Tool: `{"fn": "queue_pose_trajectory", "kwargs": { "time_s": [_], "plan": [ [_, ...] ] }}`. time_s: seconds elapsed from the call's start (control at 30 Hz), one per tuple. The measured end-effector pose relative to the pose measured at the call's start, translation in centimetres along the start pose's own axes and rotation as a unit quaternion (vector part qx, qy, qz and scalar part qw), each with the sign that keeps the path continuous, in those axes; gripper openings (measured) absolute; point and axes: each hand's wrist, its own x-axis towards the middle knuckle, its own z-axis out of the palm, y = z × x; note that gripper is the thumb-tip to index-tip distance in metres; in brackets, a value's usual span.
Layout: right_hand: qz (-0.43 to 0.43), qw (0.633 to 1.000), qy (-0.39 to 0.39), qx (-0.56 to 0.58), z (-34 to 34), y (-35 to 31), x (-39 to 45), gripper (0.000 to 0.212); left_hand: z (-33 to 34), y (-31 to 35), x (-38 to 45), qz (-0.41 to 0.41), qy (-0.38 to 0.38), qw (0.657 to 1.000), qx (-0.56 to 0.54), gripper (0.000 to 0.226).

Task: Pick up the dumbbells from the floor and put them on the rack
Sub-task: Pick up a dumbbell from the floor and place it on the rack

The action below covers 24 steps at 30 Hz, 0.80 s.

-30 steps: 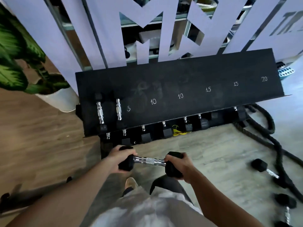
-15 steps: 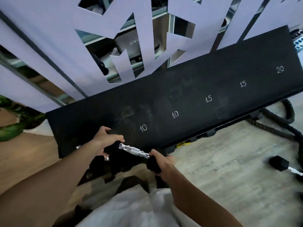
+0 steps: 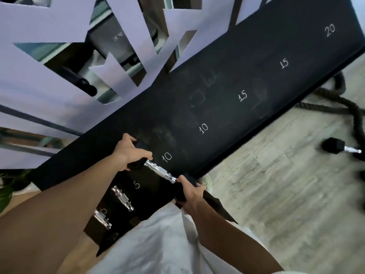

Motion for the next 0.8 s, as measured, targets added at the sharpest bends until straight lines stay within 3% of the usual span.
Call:
{"fn": "queue_pose_trajectory", "kwargs": {
  "time_s": [0.27, 0.37, 0.53, 0.8],
  "plan": [
    [0.013, 0.996, 0.048, 0.071, 2.1, 1.1, 1.6, 0.083, 0.9, 1.3, 2.4, 0.01, 0.012, 0.997, 0.071, 0.086],
    [-0.001, 0.994, 0.087, 0.072, 2.9, 1.0, 2.2, 0.099, 1.2, 1.5, 2.9, 0.016, 0.023, 0.996, 0.08, 0.086],
    [-0.011, 0.989, 0.124, 0.077, 4.0, 0.9, 3.1, 0.105, 1.5, 2.2, 4.0, 0.031, 0.027, 0.995, 0.088, 0.084],
    [0.021, 0.984, 0.178, -0.018, 4.4, 0.2, 4.2, 0.09, 1.8, 2.7, 5.6, 0.053, 0.02, 0.993, 0.103, 0.075]
  ]
}}
